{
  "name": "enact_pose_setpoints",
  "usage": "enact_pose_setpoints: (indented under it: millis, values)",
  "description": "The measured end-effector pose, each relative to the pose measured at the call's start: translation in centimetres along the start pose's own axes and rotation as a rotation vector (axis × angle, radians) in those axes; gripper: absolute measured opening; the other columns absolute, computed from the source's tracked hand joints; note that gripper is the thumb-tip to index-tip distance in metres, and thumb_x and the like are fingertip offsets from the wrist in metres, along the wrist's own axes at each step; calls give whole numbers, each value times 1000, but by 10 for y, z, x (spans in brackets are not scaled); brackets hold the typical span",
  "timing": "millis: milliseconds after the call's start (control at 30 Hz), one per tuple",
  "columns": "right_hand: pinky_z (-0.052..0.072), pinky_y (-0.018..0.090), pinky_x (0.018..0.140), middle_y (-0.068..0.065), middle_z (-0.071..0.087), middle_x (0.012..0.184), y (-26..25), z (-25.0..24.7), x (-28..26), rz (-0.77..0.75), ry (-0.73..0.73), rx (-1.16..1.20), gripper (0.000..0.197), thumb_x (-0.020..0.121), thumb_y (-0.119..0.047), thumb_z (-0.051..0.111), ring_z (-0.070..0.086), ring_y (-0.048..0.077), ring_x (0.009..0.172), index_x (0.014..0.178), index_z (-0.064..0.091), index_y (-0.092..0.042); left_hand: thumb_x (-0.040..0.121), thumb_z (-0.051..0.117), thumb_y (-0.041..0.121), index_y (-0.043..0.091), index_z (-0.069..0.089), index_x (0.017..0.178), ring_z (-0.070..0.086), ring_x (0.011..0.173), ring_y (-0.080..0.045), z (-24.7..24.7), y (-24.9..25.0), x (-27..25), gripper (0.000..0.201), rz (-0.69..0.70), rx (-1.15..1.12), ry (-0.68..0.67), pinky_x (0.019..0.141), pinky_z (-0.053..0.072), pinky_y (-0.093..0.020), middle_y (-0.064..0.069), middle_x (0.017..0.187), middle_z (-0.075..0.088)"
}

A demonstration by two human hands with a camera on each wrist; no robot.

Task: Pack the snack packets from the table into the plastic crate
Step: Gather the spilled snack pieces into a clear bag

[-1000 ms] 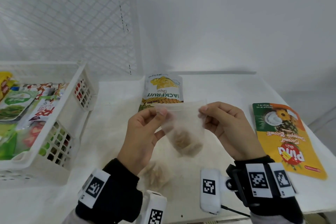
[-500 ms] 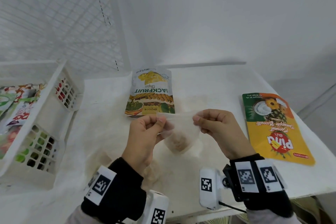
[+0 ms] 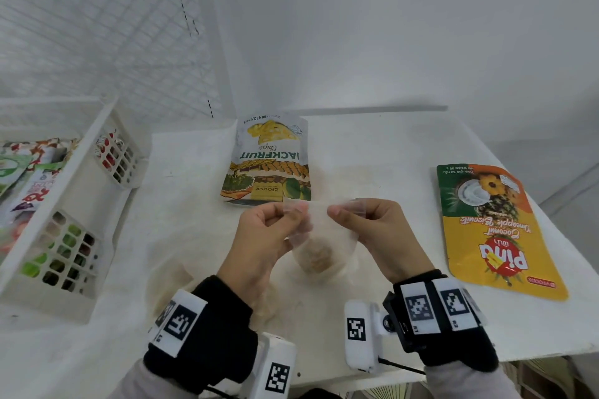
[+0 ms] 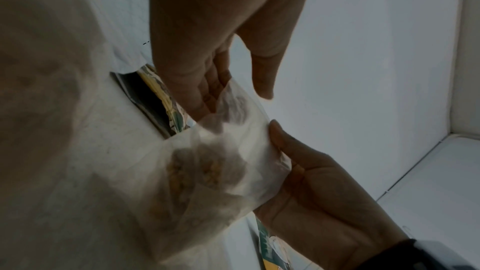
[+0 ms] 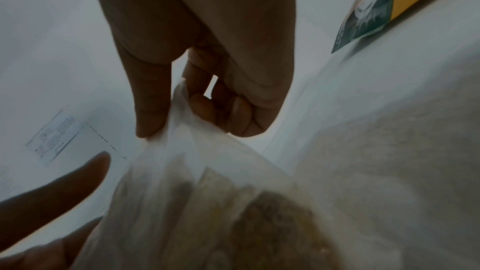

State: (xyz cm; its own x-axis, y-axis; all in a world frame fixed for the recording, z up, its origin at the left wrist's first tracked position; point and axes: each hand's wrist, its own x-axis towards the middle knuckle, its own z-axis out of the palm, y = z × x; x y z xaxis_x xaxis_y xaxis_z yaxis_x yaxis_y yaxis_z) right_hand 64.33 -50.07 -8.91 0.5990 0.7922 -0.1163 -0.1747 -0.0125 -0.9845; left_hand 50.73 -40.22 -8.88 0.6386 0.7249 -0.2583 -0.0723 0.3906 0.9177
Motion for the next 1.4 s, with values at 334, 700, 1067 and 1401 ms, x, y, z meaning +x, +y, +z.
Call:
enact_pose_setpoints:
  millis: [334, 700, 1067, 1401]
  values:
    - [53, 36, 82, 10, 72, 90, 8, -2, 5, -12, -167, 86, 20, 73, -19, 72, 68, 24, 91, 88, 72, -7, 76, 66, 17, 11, 76, 77, 68, 77, -14, 2, 1, 5, 12, -95, 51, -46, 69, 52, -22, -8, 84, 74]
    - [54, 43, 74, 13, 72, 85, 14, 2, -7, 266, -251, -255, 16, 83, -21, 67, 69, 26, 81, 94, 68, -10, 77, 68, -5, 7, 62, 111, 67, 78, -14, -12, 4, -6, 36, -83, 226, 3, 66, 58, -29, -7, 92, 71]
    - [50, 54, 89, 24, 66, 93, 18, 18, -18, 424, -232, -419, 23, 84, -25, 68, 63, 40, 100, 88, 62, -4, 78, 74, 21, 18, 34, 142, 64, 86, -15, -30, 0, -11, 75, -36, 880, 81, 84, 51, -30, 0, 99, 62]
    - [49, 29, 85, 6, 64, 107, -15, -8, 39, 329, -171, -463, 43, 91, -27, 59, 62, 16, 97, 129, 50, -8, 85, 66, 24, 10, 61, 115, 68, 90, -17, -55, 93, 9, 33, 79, 832, 10, 84, 56, -34, -3, 92, 71]
